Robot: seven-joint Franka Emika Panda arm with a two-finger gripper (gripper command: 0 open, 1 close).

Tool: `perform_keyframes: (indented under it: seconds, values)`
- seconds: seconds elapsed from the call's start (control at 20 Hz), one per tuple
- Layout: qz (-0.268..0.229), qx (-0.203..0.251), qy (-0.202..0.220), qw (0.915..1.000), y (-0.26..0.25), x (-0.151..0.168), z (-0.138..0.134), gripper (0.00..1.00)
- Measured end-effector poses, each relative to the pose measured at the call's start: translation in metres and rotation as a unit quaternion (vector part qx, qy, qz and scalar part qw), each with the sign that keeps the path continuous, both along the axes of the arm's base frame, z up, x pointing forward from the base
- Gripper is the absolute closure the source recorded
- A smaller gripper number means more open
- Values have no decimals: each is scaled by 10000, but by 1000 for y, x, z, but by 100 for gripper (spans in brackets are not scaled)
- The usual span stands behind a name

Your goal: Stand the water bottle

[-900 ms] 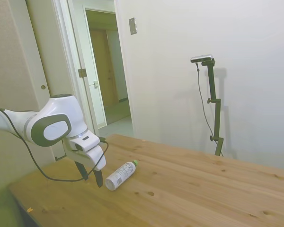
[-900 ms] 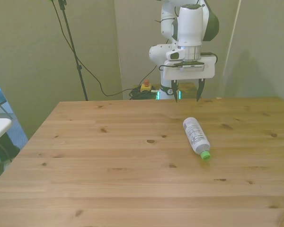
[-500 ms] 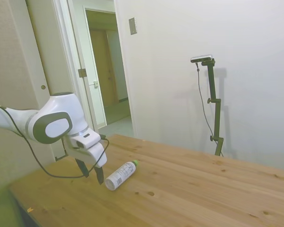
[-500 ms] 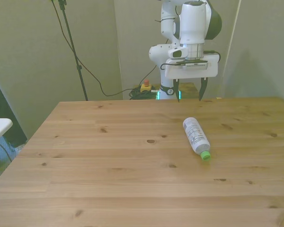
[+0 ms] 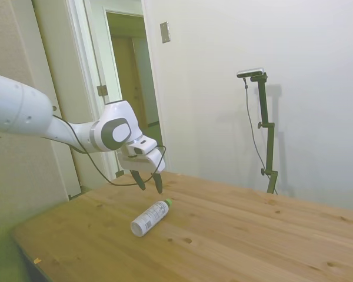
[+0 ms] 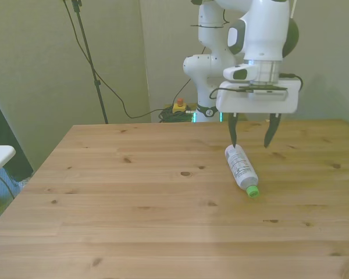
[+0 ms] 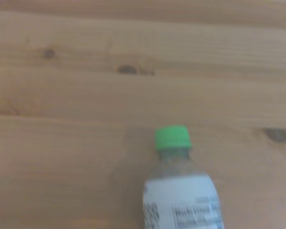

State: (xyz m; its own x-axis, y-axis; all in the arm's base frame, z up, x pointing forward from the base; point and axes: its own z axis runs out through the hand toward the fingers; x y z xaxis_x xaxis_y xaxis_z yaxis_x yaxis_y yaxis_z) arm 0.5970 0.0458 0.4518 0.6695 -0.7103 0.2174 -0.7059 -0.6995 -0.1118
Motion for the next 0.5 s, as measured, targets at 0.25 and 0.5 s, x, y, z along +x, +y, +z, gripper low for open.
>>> perform_keyframes:
  seconds: [0.25, 0.5]
  values:
    - [-104, -139, 187, 9997, 4, 39, -42, 0]
    - [-249, -213, 293, 9990, -11, 55, -66, 0]
